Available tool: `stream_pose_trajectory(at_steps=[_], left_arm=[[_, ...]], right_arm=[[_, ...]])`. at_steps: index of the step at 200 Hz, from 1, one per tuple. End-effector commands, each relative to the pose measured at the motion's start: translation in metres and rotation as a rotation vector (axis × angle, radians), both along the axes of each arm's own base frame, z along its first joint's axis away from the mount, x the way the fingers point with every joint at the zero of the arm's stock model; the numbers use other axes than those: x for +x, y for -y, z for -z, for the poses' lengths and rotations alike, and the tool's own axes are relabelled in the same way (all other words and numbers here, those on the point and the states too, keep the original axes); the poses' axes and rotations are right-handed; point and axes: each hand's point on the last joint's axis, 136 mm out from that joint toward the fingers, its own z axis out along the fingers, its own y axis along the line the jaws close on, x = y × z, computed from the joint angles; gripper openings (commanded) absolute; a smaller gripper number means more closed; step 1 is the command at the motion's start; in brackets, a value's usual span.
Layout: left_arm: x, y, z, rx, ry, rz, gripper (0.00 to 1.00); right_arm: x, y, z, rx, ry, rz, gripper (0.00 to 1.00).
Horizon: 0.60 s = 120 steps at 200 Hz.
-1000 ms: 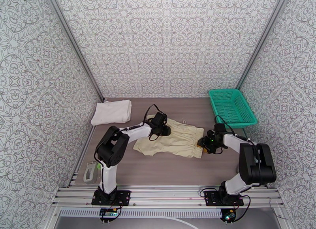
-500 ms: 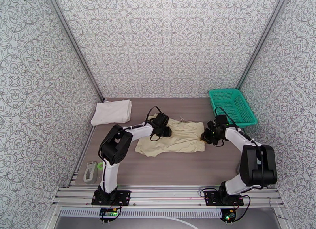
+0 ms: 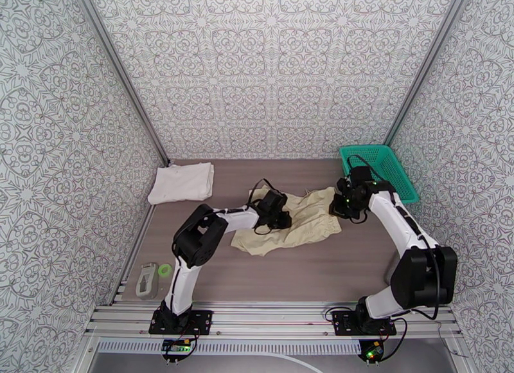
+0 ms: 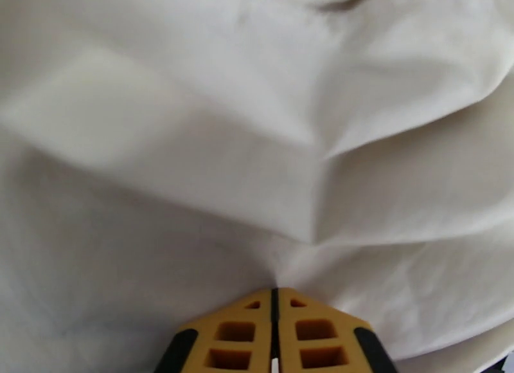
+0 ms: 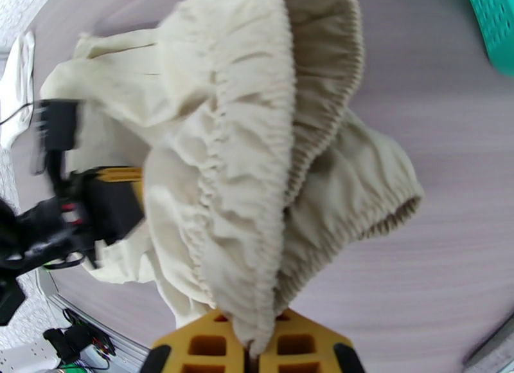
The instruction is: Fold and stack the mixed laundry pile
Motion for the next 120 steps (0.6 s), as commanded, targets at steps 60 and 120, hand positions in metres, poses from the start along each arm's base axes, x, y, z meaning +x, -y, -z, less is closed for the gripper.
stream_pose_trajectory(at_steps=[60,120], left_arm=[[-0.018,0.07,-0.026,-0.202,0.015,0.054,0.06],[0.0,0.033,-0.068,-0.262,0.086,-0.008,0.2]], right_arm=[[0.012,-0.058,-0.04,-0.034,0.052,-0.115,0.0],[0.018,-0.095,-0.035,-0.022,0.041,-0.135,0.0]])
